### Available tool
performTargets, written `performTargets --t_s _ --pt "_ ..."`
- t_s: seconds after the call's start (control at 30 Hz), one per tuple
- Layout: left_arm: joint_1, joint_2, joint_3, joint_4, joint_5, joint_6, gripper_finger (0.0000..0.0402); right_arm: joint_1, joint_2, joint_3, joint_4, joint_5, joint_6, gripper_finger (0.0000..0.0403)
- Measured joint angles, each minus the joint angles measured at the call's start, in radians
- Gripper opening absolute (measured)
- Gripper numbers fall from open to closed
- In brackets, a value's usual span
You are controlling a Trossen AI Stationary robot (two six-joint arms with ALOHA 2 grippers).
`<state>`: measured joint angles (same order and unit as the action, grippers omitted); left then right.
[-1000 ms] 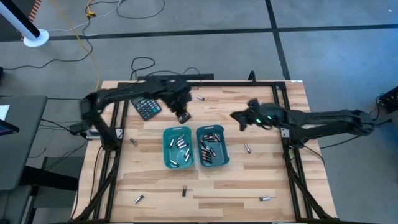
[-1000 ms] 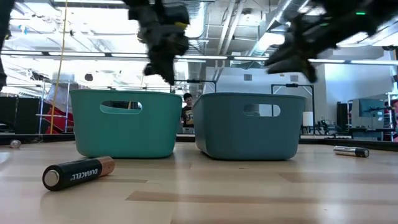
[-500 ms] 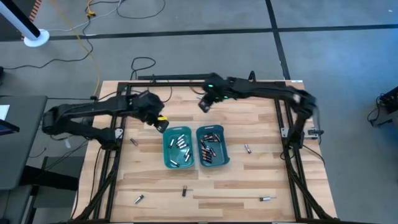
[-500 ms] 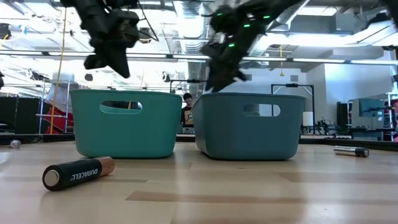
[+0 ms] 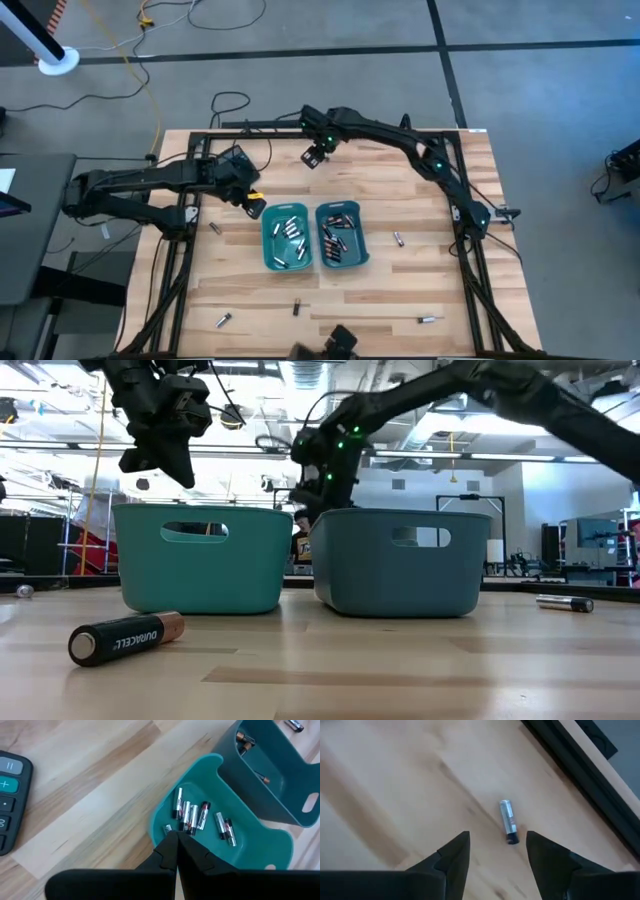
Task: Sort batteries
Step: Put the silver battery into the green bin
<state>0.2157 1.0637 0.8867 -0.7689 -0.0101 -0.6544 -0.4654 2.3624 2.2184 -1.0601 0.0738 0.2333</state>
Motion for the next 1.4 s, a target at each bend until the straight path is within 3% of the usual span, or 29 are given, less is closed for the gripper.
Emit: performTargets --t_s 0.17,0.3,0.6,1.0,1.2,1.4 --pt "0.0 0.0 0.0 -0.003 0.0 0.012 0.0 -0.037 0.108 0.14 -0.088 -0.038 -0.046 0.0196" --pt "0.0 0.0 0.0 -0.005 0.0 0.014 0.0 -0.054 0.127 0.12 -0.103 -0.125 -0.101 0.0181" --pt "0.0 0.0 0.0 -0.005 -0.001 0.0 0.0 -0.069 0.131 0.12 -0.062 -0.128 -0.177 0.0147" --pt "-0.01 0.0 0.0 -0.003 0.0 -0.073 0.0 -0.085 0.177 0.123 -0.085 -0.149 -0.311 0.0132" --pt "-0.026 0.0 0.0 -0.001 0.0 -0.109 0.0 -0.097 0.18 0.12 -0.175 -0.156 -0.383 0.0126" --pt "-0.027 0.0 0.0 0.01 0.0 -0.128 0.0 -0.114 0.179 0.114 -0.227 -0.157 -0.395 0.0085"
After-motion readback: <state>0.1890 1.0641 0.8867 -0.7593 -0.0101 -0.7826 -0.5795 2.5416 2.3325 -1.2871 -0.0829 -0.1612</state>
